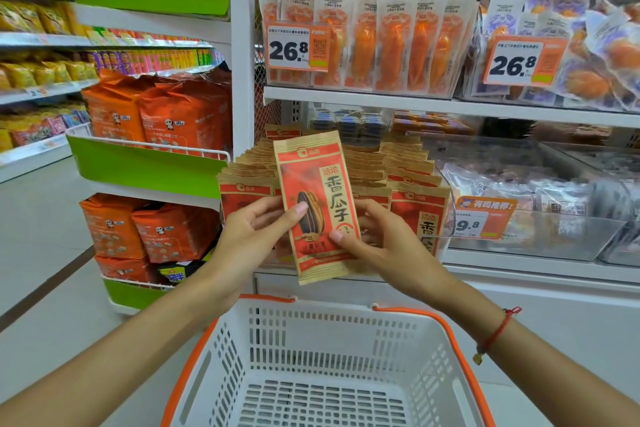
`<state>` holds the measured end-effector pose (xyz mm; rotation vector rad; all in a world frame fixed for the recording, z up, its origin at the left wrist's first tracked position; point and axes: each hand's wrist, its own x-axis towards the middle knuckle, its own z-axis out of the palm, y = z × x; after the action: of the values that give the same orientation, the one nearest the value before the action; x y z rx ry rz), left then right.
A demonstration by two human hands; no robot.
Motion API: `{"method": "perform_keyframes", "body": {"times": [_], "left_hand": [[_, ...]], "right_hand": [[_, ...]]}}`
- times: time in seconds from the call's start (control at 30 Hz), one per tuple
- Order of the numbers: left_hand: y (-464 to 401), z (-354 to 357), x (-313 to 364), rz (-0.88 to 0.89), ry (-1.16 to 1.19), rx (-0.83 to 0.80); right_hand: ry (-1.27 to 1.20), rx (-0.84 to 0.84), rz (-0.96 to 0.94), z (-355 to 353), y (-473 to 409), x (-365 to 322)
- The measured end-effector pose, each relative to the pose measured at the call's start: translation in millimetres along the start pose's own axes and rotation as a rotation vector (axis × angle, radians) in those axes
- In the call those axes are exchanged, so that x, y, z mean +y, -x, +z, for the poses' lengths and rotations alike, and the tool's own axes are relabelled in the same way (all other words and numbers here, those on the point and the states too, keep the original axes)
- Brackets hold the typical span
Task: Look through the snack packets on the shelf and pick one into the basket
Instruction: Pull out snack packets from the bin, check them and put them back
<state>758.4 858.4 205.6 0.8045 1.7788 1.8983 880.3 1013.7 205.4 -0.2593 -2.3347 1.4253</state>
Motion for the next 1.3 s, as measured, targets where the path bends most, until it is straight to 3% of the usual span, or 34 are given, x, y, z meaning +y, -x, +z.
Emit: {"method": "perform_keyframes", "body": {"times": [0.13, 0.3, 0.5, 0.9, 1.07, 1.3], "left_hand": [[-2, -3, -1, -0.033, 0.003, -0.002], [1, 0, -2, 0.001, 0.018, -0.006], [4, 6, -6, 0.14, -0.123, 0.31], [15, 18, 1, 0.112, -0.11, -0.091], [13, 13, -1, 0.119, -0.102, -0.155], [8, 4, 6, 0.166, -0.066, -0.116]], "right_hand": [[-0.16, -0.105, 0.069, -10, -2, -5], [-0.221, -0.113, 0.066, -14, 0, -4], [-0.066, -0.011, -0.032, -3, 6, -9], [0.135, -0.172, 0.036, 17, 10, -10], [0.23, -0.114, 0.012, 18, 12, -15], [0.239, 0.022, -0.016, 5, 15, -26]]}}
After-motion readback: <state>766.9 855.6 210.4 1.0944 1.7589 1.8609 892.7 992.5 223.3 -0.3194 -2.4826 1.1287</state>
